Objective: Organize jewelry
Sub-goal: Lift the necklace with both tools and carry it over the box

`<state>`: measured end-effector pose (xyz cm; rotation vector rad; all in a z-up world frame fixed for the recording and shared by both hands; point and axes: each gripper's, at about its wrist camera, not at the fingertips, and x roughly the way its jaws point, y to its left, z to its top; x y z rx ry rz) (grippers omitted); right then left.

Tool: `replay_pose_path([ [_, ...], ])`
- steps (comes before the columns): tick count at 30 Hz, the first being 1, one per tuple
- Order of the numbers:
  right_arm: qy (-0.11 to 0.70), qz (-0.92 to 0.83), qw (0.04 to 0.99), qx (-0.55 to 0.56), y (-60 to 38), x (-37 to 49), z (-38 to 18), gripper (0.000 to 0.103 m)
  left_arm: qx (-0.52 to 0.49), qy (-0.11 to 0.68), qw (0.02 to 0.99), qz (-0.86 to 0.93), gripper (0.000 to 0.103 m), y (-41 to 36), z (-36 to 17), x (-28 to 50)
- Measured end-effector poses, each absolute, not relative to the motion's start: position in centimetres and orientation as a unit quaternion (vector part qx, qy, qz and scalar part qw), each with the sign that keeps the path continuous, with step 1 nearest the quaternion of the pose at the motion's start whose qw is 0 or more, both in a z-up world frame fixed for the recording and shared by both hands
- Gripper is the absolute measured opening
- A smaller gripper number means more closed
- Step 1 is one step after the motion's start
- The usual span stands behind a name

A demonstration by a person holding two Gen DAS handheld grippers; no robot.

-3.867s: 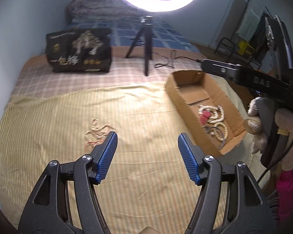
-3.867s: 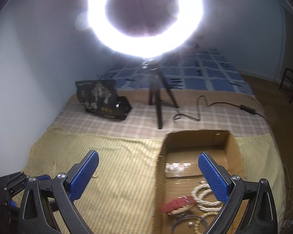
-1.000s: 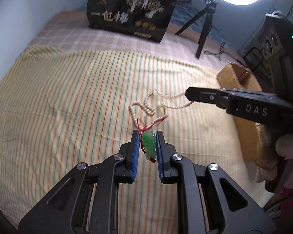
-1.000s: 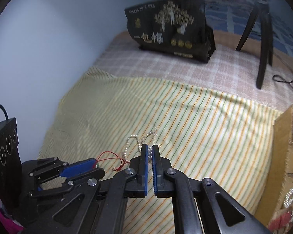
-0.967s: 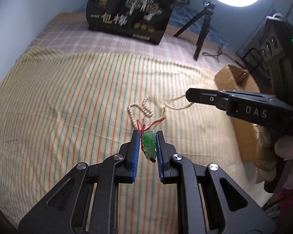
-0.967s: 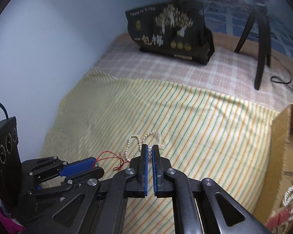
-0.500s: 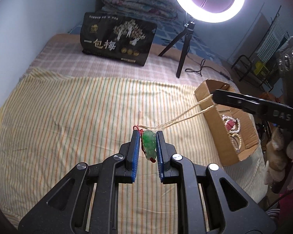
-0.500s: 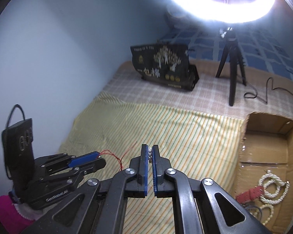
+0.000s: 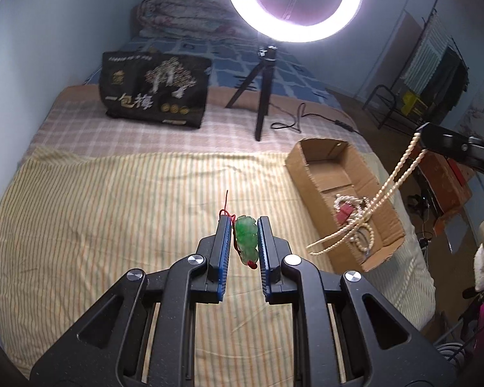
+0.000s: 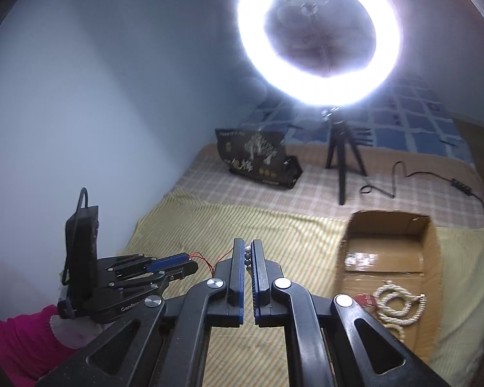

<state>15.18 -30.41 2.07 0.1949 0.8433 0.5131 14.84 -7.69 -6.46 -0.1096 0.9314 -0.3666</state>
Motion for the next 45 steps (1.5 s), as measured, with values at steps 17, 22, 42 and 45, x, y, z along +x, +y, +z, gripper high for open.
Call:
replay_pose_path([
  [17, 0.404, 0.173, 0.896, 0.065, -38.9, 13.2, 3.7, 0.001, -0.003, 0.421, 0.875, -0.238, 0.015, -17.6, -3.4, 18.4],
  [22, 0.412, 0.165, 0.893, 0.071, -40.6, 13.1, 2.5, 0.001, 0.007, 0.423, 0.871, -0.250, 0.015, -20.7, -4.1, 19.2],
  [42, 0.445, 0.159, 0.878, 0.081, -43.0, 13.4, -1.9, 0.001, 0.022, 0.448, 0.859, -0.249, 0.015, -27.0, -8.2, 23.4],
  [45, 0.449, 0.159, 0.875, 0.083, -43.0, 13.5, -2.6, 0.001, 0.026, 0.449, 0.858, -0.248, 0.015, -27.5, -8.5, 23.7],
])
